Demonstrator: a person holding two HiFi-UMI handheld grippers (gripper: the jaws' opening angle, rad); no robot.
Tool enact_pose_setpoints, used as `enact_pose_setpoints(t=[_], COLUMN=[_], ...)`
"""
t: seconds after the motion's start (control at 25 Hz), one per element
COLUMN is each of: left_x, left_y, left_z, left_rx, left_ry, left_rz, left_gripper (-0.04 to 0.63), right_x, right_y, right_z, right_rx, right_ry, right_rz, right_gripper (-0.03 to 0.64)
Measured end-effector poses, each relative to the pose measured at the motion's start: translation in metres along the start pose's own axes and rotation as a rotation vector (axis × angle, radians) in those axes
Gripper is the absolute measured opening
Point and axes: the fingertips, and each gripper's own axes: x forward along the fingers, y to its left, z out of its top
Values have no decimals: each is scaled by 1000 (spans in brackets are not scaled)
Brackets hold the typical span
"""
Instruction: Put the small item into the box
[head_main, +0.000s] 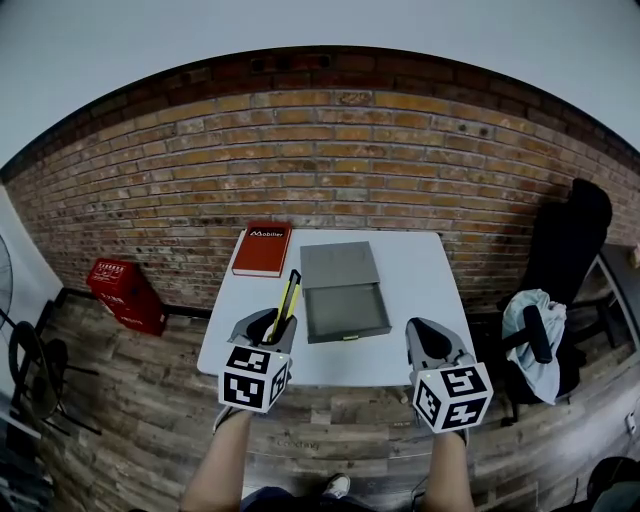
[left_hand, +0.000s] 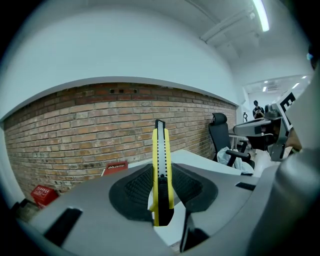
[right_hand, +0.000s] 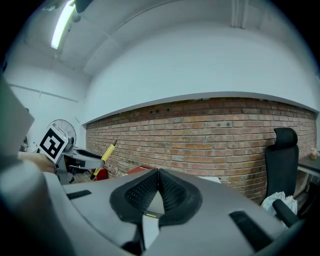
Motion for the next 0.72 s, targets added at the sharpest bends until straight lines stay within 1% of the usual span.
enact_pose_setpoints(t=[0.24, 0.4, 0.72], left_x=[12, 17, 43], left_y=[-4, -1, 10], left_z=[10, 12, 13], left_rx=[12, 7, 10], left_ry=[-7, -8, -10], left_rz=[5, 8, -19], left_gripper=[129, 129, 129], right_x=[5, 12, 35], right_y=[-16, -15, -20], right_z=[5, 5, 4], right_rx=[7, 3, -3], right_ry=[-16, -12, 0], right_rz=[1, 9, -11], right_gripper=[20, 20, 20])
